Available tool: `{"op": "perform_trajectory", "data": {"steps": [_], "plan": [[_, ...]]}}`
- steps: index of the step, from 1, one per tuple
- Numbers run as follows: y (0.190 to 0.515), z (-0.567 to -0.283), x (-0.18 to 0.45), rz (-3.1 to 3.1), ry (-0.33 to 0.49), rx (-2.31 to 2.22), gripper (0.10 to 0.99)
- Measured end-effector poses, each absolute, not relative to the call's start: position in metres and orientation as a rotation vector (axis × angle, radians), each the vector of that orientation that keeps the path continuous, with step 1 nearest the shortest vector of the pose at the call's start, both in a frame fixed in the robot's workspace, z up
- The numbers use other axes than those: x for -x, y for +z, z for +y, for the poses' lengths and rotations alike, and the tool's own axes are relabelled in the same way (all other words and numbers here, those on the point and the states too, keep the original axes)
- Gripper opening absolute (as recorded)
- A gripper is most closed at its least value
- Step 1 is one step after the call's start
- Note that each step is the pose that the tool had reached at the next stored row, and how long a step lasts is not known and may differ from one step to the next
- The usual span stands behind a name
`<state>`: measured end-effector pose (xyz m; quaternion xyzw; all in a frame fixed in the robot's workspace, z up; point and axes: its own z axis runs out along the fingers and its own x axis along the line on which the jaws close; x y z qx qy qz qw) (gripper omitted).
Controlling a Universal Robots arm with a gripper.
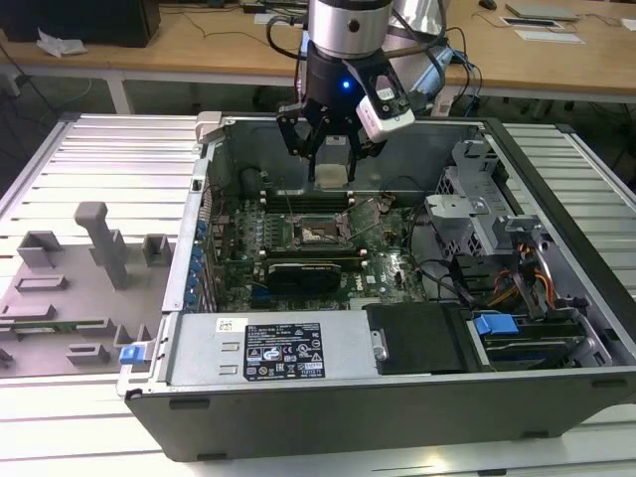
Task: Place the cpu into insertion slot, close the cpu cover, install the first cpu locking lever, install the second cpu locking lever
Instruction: 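Place the cpu into insertion slot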
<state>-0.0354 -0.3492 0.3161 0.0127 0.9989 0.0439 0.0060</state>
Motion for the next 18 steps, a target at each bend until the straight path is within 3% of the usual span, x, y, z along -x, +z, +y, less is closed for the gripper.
{"op": "perform_trajectory", "data": {"steps": [18], "plan": [[0.268, -0.346, 0.035, 3.123, 0.135, -0.049, 0.541]]}}
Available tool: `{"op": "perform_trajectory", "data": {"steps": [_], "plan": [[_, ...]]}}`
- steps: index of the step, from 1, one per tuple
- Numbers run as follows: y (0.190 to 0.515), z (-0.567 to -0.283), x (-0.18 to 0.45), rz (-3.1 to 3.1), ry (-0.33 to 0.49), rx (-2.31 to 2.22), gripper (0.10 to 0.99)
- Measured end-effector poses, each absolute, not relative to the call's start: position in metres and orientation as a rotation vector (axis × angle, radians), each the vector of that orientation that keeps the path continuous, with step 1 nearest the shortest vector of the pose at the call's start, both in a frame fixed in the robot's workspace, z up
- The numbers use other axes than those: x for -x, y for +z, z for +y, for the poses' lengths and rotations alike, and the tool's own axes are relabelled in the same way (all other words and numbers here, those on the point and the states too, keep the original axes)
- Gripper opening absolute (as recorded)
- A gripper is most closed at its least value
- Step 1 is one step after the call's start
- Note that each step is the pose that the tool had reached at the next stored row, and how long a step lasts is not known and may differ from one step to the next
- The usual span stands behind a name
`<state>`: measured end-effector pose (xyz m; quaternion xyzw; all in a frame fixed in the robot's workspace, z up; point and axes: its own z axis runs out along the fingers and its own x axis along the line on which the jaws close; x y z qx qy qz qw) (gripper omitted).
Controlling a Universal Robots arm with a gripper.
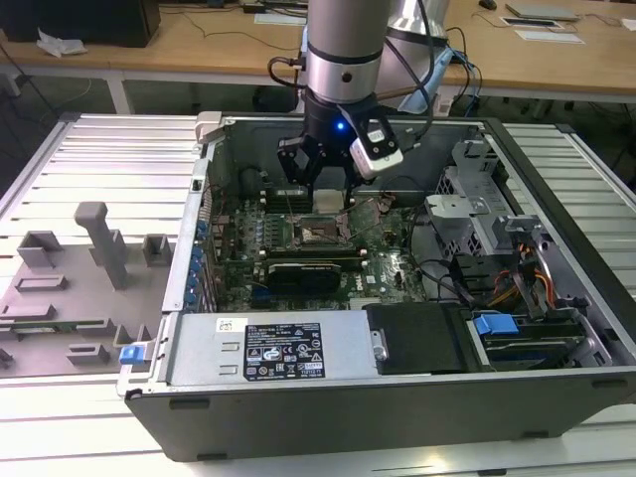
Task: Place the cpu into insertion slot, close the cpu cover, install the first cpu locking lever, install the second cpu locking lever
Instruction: 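Place the cpu into insertion slot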
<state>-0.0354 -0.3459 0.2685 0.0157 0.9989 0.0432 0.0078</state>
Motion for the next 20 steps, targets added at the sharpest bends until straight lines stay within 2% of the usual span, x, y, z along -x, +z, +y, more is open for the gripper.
{"op": "perform_trajectory", "data": {"steps": [7, 20], "plan": [[0.256, -0.341, 0.036, 3.126, 0.099, -0.051, 0.541], [0.253, -0.341, 0.036, 3.126, 0.093, -0.121, 0.541]]}}
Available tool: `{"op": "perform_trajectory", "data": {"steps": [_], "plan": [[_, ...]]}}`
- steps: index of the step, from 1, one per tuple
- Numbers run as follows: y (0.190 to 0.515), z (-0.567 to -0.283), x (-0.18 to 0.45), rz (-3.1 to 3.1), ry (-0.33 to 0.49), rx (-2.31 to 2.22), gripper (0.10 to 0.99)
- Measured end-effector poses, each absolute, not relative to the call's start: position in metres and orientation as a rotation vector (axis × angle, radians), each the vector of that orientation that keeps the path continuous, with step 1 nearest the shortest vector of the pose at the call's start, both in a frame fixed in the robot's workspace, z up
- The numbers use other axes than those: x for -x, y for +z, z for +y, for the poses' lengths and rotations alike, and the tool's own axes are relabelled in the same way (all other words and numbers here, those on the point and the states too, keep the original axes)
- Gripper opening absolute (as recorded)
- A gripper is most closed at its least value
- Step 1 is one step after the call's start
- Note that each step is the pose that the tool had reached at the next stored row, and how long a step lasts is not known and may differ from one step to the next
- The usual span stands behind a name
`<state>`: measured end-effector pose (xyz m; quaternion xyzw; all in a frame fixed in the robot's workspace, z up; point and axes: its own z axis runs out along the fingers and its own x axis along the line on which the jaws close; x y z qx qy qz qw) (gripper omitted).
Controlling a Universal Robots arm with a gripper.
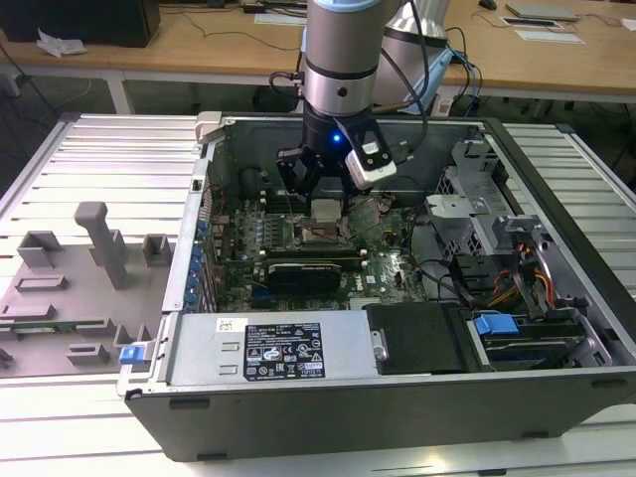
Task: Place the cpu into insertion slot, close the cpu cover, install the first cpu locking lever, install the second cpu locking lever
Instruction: 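Place the cpu into insertion slot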
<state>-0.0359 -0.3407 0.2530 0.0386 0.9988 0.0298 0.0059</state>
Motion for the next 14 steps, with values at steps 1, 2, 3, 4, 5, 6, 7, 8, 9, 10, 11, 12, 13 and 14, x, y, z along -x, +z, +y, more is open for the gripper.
{"op": "perform_trajectory", "data": {"steps": [1, 2, 3, 4, 5, 6, 7, 8, 9, 10, 11, 12, 13, 14], "plan": [[0.2529, -0.3407, 0.0359, 3.124, 0.093, -0.146, 0.541], [0.2529, -0.3408, 0.0359, 3.121, 0.093, -0.189, 0.541], [0.2528, -0.3409, 0.0359, 3.117, 0.092, -0.237, 0.541], [0.2528, -0.3409, 0.0359, 3.113, 0.092, -0.275, 0.541], [0.2528, -0.3409, 0.0359, 3.109, 0.092, -0.316, 0.541], [0.2527, -0.3409, 0.0359, 3.103, 0.091, -0.363, 0.541], [0.2526, -0.3409, 0.0359, 3.096, 0.091, -0.41, 0.541], [0.2525, -0.3409, 0.0359, 3.093, 0.091, -0.432, 0.541], [0.2525, -0.3409, 0.0359, 3.09, 0.091, -0.449, 0.541], [0.2525, -0.3409, 0.0359, 3.085, 0.09, -0.475, 0.541], [0.2524, -0.3409, 0.0359, 3.082, 0.09, -0.495, 0.541], [0.2524, -0.3409, 0.0359, 3.078, 0.09, -0.516, 0.541], [0.2523, -0.3409, 0.0359, 3.075, 0.09, -0.532, 0.541], [0.2523, -0.3409, 0.0359, 3.068, 0.089, -0.566, 0.541]]}}
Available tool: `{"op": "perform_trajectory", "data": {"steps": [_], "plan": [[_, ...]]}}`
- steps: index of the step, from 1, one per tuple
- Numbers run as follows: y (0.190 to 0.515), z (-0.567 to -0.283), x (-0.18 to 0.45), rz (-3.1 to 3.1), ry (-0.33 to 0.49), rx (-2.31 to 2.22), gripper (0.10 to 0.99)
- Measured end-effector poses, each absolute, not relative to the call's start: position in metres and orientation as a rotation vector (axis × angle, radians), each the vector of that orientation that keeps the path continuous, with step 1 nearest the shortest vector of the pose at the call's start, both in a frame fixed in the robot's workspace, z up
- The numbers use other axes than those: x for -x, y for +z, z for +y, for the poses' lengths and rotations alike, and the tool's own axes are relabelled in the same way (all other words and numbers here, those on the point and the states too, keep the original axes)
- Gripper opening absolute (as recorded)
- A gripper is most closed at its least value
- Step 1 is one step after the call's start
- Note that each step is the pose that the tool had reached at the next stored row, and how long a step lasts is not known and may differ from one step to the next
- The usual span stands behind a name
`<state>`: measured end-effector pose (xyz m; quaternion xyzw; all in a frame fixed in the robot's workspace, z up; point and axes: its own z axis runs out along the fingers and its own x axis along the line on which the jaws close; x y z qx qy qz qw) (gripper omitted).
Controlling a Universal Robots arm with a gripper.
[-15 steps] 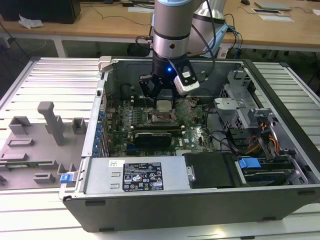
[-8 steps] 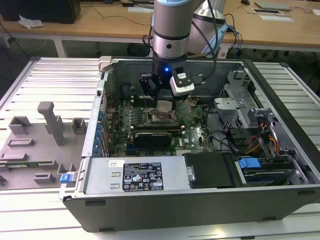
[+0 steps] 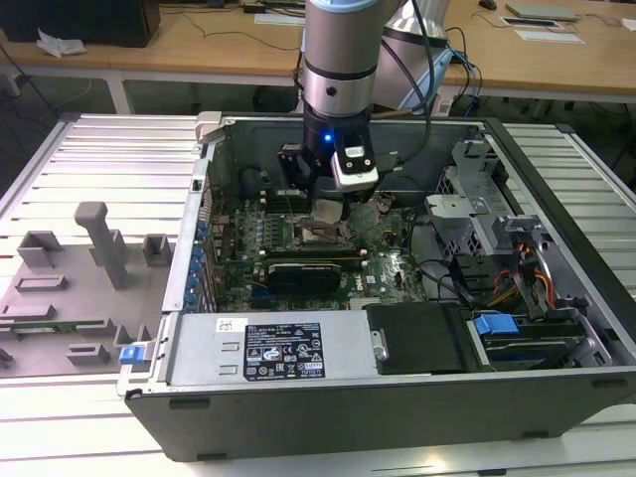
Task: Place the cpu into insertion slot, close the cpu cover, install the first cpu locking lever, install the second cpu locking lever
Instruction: 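Place the cpu into insertion slot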
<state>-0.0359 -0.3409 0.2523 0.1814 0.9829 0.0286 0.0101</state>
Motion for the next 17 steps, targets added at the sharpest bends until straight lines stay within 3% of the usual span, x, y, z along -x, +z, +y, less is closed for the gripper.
{"op": "perform_trajectory", "data": {"steps": [17], "plan": [[0.2503, -0.3409, 0.0359, 2.92, 0.083, -1.073, 0.541]]}}
